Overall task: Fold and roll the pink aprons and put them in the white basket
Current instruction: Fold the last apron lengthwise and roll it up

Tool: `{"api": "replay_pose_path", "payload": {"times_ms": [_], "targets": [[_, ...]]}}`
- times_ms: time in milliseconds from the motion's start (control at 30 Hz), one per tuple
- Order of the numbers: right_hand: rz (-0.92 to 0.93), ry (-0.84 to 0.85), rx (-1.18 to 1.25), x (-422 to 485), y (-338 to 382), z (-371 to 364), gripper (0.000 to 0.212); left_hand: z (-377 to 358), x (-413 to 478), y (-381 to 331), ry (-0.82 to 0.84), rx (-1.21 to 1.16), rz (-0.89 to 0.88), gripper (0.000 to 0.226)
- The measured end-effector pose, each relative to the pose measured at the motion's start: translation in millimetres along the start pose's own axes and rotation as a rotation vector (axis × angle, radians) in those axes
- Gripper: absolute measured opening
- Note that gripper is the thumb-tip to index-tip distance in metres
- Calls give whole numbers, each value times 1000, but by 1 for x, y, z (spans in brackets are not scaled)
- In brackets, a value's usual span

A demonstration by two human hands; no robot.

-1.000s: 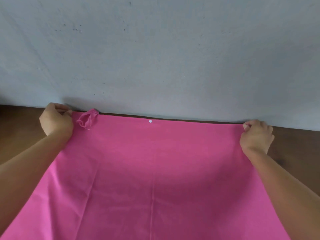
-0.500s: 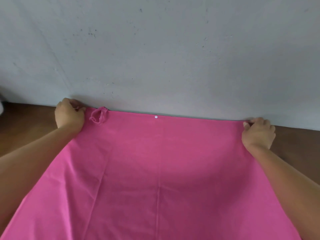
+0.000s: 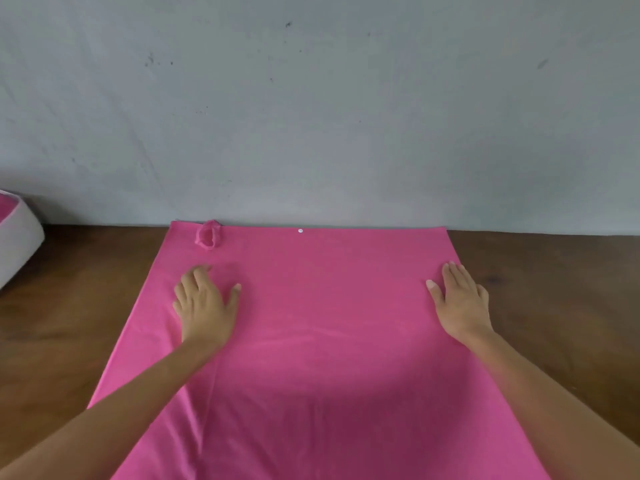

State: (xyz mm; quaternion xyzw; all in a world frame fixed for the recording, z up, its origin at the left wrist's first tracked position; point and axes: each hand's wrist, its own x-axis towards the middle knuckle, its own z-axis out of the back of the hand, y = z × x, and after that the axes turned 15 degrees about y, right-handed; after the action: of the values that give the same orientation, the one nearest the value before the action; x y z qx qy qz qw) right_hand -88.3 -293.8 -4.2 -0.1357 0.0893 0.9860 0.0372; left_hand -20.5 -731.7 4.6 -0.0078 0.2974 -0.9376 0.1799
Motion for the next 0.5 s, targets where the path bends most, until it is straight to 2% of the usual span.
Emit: {"api": "replay_pose_path", "payload": {"times_ms": [200, 300, 500], "targets": [[-53, 29, -11, -59, -13, -16, 82, -31, -60, -21, 219, 224, -365, 70], [-68, 36, -7, -91, -17, -26, 90, -40, -68, -20, 287, 346, -407, 82], [-142, 15, 41, -150, -27, -47, 116, -37, -74, -21, 255, 402, -424, 79]]}}
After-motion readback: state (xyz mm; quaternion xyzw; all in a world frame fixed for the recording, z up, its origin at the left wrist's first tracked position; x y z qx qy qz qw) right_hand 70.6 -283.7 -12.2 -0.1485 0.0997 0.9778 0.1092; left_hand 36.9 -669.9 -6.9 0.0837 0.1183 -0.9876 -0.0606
